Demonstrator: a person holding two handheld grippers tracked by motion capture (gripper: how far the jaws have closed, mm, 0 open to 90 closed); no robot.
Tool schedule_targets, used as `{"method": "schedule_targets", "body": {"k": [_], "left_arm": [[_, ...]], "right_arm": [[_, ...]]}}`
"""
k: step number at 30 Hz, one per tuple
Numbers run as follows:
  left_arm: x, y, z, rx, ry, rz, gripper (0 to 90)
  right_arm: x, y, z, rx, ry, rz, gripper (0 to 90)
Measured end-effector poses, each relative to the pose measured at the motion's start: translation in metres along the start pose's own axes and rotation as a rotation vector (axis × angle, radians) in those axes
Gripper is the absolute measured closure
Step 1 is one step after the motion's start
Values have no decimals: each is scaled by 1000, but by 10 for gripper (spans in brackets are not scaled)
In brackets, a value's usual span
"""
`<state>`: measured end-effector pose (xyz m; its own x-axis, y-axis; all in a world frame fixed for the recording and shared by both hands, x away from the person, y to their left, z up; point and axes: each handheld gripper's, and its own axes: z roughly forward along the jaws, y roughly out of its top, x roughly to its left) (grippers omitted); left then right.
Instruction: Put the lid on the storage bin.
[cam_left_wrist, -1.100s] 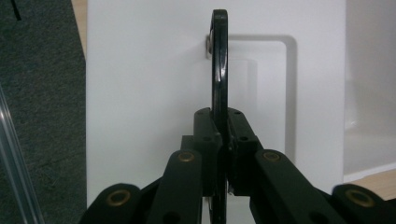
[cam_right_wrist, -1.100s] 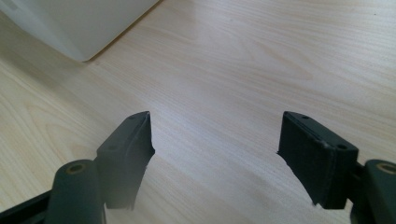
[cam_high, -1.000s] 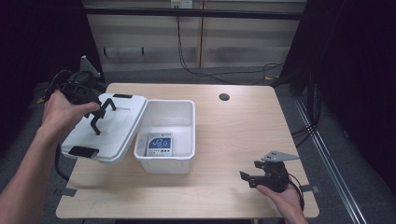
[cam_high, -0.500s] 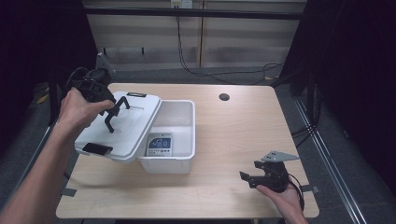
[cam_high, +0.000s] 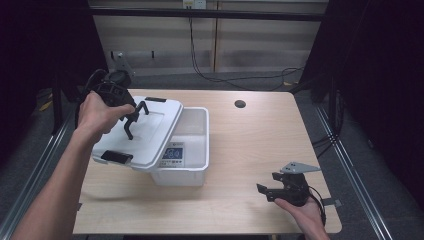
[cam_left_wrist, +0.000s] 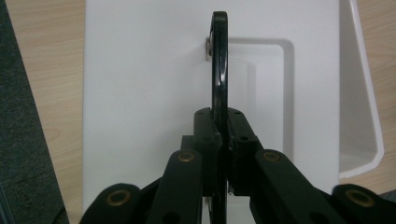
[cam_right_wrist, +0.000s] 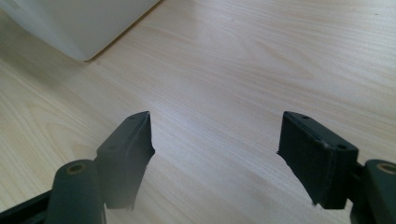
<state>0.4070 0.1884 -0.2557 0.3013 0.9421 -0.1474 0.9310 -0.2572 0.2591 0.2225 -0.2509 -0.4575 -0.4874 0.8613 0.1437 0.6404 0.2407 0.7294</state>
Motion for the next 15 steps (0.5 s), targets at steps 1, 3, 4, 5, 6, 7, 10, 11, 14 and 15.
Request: {"method": "schedule_targets", "body": {"k": [1,3,4,5,6,7,10,11,14,15], "left_arm": [[0,1,1,6,1,-10,849],[-1,2,2,4,3,-22,849],[-1,4,3,2,9,-51,849],[-2,5,4,4,7,-61,849],[-3,6,4,4,9,-69,849],[-5,7,4,3,12,-79,849],[-10,9,6,0,12,-97,849],[-12,9,6,1,9,-102,849],[-17,10,9,4,12,-128,849],[-17,10,9,4,12,-128,849]], "right_arm": [[0,0,0,1,1,-3,257],[0,0,0,3,1,-2,257],[0,0,0,1,1,-5,257],[0,0,0,1,1,-5,257],[0,0,0,1,2,-5,257],[0,0,0,1,2,-6,257],[0,0,0,2,2,-6,257],[0,0,0,2,3,-7,257],[0,0,0,0,5,-10,257],[0,0,0,0,5,-10,257]]}}
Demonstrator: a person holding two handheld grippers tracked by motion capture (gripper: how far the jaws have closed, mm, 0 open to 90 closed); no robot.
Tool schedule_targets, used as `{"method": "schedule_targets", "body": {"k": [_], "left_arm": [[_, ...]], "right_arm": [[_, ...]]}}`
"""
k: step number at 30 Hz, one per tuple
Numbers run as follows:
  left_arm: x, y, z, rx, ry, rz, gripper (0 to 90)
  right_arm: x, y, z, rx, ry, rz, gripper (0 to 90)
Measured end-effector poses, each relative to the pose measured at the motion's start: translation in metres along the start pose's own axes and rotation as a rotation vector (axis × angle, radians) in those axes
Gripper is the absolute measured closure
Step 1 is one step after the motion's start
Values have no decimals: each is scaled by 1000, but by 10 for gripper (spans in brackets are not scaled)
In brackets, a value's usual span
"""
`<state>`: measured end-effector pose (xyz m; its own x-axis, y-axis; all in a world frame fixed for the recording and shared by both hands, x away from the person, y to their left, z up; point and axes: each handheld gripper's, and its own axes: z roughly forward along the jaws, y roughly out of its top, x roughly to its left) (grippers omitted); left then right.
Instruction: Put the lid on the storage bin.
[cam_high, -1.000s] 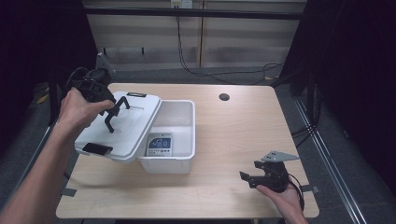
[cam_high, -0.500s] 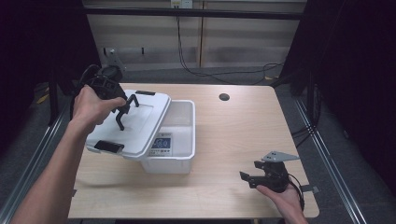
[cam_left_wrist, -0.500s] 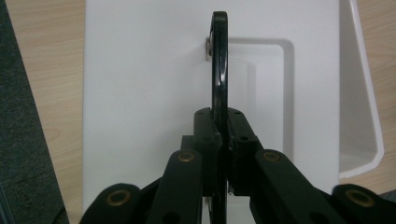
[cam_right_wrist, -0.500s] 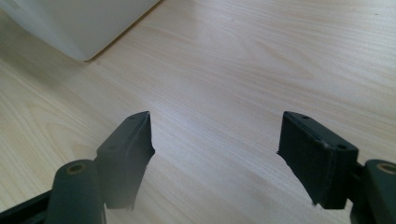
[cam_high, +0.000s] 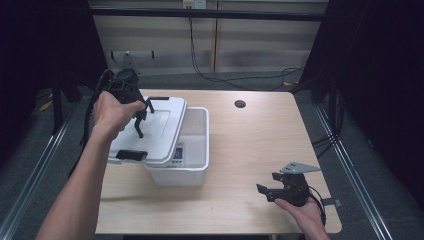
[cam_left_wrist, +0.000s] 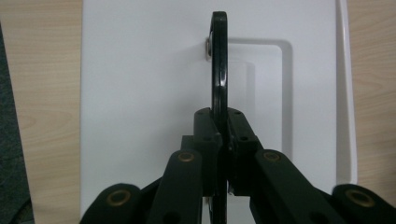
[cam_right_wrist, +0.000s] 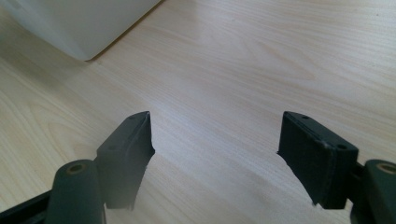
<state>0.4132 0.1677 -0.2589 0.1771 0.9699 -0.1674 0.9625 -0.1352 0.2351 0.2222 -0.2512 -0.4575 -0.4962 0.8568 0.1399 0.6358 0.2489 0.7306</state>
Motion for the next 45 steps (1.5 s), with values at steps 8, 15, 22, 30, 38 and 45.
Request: {"method": "schedule_targets", "body": {"k": [8,15,22,30,38,45], "left_arm": [[-14,1,5,16,-8,-37,849],[-26,4,8,1,-22,-68,849],[-35,4,15,15,-21,-58,849],[-44,2,19,-3,-33,-95,849],[-55,1,31,-8,-23,-131,849],[-60,0,36,-20,-27,-137,849]], "right_arm": [[0,0,0,0,3,0,257],[0,0,-1,-14,3,20,135],[-1,1,-1,-15,33,24,137],[0,1,-1,-11,30,16,139],[0,1,-1,-5,27,5,154],[0,0,-1,-3,26,-1,161]]}}
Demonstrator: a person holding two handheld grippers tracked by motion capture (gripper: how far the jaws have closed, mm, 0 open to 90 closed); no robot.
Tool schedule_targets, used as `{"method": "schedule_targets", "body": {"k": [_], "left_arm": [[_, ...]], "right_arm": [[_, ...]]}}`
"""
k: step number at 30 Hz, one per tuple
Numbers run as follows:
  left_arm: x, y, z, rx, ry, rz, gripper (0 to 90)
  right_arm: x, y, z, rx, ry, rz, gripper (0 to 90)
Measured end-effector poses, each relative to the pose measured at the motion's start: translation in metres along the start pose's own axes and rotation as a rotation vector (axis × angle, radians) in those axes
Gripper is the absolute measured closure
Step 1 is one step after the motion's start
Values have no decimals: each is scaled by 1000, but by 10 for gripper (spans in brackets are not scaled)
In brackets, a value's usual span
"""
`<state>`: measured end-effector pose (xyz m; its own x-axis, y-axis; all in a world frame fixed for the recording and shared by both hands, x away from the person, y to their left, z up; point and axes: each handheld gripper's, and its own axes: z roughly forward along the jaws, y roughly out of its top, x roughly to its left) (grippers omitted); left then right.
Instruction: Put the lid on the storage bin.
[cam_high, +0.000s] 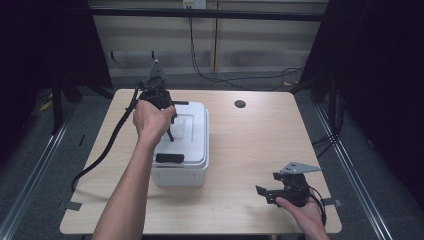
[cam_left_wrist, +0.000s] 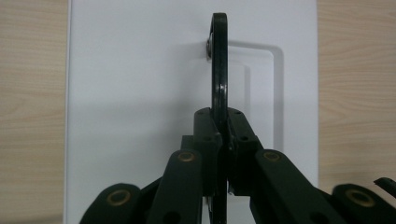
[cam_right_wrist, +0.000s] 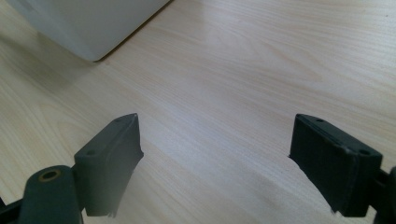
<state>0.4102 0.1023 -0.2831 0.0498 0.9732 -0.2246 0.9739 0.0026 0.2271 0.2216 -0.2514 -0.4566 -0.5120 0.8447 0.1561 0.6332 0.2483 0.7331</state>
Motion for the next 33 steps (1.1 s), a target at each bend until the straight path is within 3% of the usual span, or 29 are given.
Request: {"method": "schedule_targets", "body": {"k": [11,13,20,33], "left_arm": [[-5,-2,4,3,-1,-3,848],[-10,-2,4,4,15,24,848],[-13,-3,10,3,5,21,847],[-9,-3,14,11,10,11,846]], "right_arm": [[0,0,1,5,0,0,164],[0,0,1,5,0,-1,164],[0,0,1,5,3,-2,164],[0,0,1,6,8,1,165]]}}
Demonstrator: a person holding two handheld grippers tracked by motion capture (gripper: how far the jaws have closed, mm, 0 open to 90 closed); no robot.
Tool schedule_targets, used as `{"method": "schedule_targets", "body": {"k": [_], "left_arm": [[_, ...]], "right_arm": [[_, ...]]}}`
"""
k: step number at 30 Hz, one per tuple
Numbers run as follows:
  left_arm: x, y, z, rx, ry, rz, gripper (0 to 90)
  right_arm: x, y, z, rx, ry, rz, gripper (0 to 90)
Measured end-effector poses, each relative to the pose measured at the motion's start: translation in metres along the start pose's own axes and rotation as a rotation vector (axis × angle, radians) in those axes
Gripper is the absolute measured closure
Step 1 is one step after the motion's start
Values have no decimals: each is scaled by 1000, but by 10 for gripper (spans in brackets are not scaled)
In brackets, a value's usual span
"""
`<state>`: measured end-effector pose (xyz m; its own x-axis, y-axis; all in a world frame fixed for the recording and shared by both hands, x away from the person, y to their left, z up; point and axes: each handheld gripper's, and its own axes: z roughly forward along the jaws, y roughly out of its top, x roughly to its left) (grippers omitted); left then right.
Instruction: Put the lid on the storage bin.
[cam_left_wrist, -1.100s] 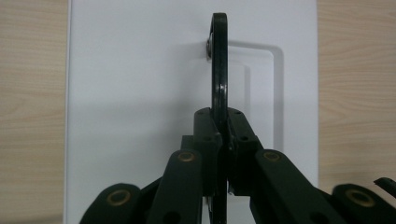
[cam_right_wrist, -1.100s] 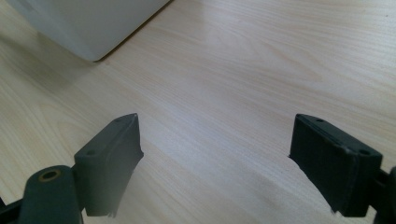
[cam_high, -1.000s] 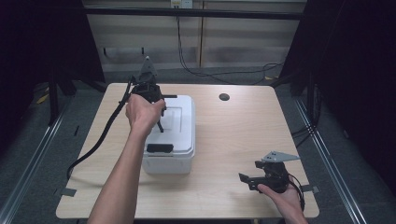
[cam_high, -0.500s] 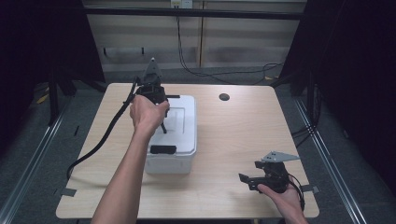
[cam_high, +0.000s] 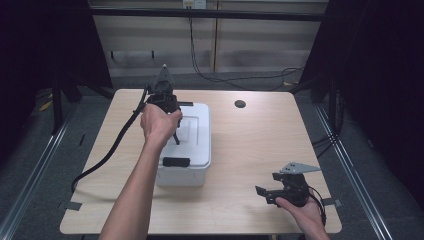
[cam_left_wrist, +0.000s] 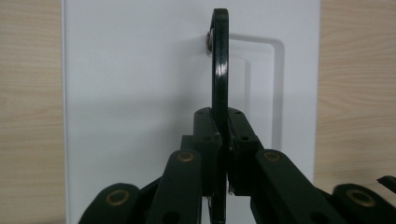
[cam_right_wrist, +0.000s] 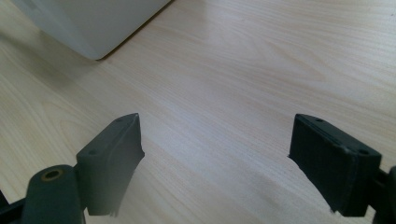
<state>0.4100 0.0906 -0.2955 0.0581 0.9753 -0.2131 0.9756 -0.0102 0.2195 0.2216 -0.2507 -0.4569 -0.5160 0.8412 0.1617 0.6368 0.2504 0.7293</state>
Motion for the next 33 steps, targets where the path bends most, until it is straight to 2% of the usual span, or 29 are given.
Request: {"method": "schedule_targets", "body": {"k": [1,2,3,6,7,12,20,24,26,31,32,33], "left_arm": [[2,1,2,10,5,5,845],[3,0,3,3,2,-7,845],[4,0,3,17,1,2,845],[2,0,4,12,4,-4,844],[2,0,5,21,6,12,844],[1,0,7,20,5,0,841],[2,0,8,19,-8,17,833],[3,1,11,28,-11,32,769],[2,1,10,11,-19,45,755],[4,2,8,2,-24,55,698],[5,3,7,7,-18,60,668],[7,3,7,-10,-17,57,591]], "right_arm": [[0,0,0,3,2,1,165],[0,0,0,2,2,1,165],[0,0,0,2,1,1,165],[0,0,0,2,0,2,165],[0,0,0,2,0,2,165],[0,0,0,2,1,0,165],[0,0,0,5,1,2,165],[0,0,0,6,0,1,165],[0,0,1,7,0,2,165],[0,0,1,10,3,0,165],[0,0,1,10,3,0,165],[0,0,1,9,3,1,165]]}}
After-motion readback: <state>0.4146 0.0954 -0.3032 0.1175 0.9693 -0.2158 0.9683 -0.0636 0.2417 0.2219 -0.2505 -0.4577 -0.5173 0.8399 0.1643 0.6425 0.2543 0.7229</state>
